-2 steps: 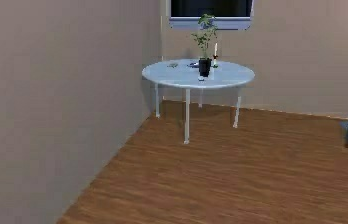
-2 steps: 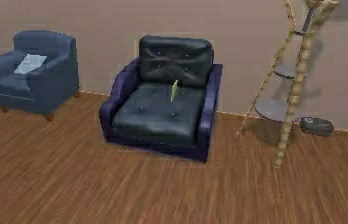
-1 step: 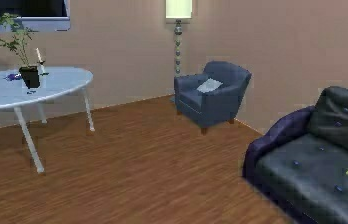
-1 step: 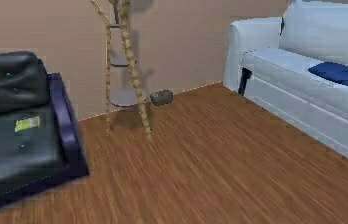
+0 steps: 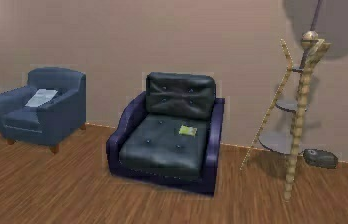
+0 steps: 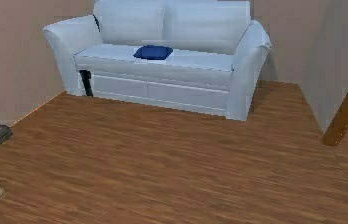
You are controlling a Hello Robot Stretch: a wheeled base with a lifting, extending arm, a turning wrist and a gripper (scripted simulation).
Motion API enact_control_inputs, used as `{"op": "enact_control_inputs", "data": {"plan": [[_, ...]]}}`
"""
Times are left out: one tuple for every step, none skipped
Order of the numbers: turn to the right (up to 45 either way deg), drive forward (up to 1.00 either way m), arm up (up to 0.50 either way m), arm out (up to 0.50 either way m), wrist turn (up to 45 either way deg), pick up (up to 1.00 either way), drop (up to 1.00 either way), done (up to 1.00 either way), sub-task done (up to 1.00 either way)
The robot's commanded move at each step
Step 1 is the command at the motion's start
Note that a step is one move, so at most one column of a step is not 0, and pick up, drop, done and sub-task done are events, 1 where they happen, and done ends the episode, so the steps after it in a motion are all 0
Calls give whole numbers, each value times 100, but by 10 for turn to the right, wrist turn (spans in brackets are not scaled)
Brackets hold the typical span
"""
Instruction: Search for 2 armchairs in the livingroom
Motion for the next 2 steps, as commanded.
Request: {"op": "enact_control_inputs", "data": {"plan": [[150, 0, 0, 0, 0, 0, 0, 0, 0], [0, 25, 0, 0, 0, 0, 0, 0, 0]]}}
